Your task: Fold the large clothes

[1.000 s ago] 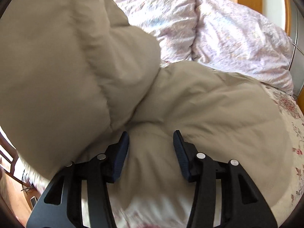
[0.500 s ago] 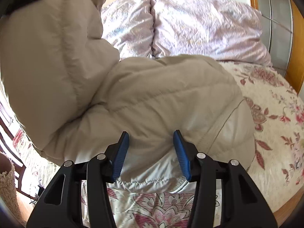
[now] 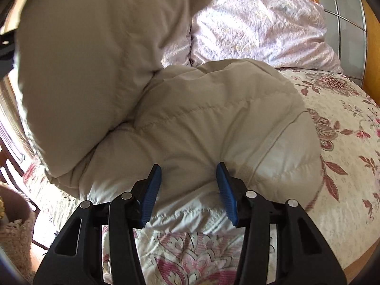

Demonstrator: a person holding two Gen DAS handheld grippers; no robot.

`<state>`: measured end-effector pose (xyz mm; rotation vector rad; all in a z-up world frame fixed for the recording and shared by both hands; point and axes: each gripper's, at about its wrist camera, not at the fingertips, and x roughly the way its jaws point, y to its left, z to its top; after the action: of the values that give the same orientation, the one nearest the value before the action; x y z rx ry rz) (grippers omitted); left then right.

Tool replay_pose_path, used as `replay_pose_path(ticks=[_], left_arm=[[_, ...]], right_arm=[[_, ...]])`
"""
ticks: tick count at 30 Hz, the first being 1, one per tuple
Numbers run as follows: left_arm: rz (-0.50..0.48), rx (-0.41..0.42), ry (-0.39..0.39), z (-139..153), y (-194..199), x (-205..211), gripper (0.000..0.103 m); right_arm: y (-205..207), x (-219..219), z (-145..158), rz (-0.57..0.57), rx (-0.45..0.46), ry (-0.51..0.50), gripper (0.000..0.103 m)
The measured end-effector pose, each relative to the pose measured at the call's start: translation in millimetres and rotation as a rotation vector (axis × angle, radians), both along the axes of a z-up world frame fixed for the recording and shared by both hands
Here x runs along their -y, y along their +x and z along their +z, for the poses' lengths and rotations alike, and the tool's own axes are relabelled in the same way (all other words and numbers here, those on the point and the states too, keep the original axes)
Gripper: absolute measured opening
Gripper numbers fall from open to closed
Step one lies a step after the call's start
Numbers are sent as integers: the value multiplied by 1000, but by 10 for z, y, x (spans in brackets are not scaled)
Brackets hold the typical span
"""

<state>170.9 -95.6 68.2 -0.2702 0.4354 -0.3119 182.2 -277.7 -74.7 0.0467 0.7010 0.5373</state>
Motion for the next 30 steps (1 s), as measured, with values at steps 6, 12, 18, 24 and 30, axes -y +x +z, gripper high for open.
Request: replay_pose_path(ticks=[6, 12, 18, 24, 30], left_arm=[[-43, -27, 55, -158, 158, 300, 45], [-63, -48, 126, -318, 277, 582, 46], [-75, -70, 174, -436, 367, 772, 47], [-85, -87, 197, -492, 443, 861, 48], [-98, -100, 235, -569, 483, 987, 49]], right_arm=[[-81, 205, 5, -29, 34, 28, 43], [-156, 350, 9, -53, 65, 57, 42], [-154, 526, 9, -117, 85, 57, 43], [-132, 591, -20, -131, 68, 62, 43], [-112, 628, -72, -131, 53, 70, 43]])
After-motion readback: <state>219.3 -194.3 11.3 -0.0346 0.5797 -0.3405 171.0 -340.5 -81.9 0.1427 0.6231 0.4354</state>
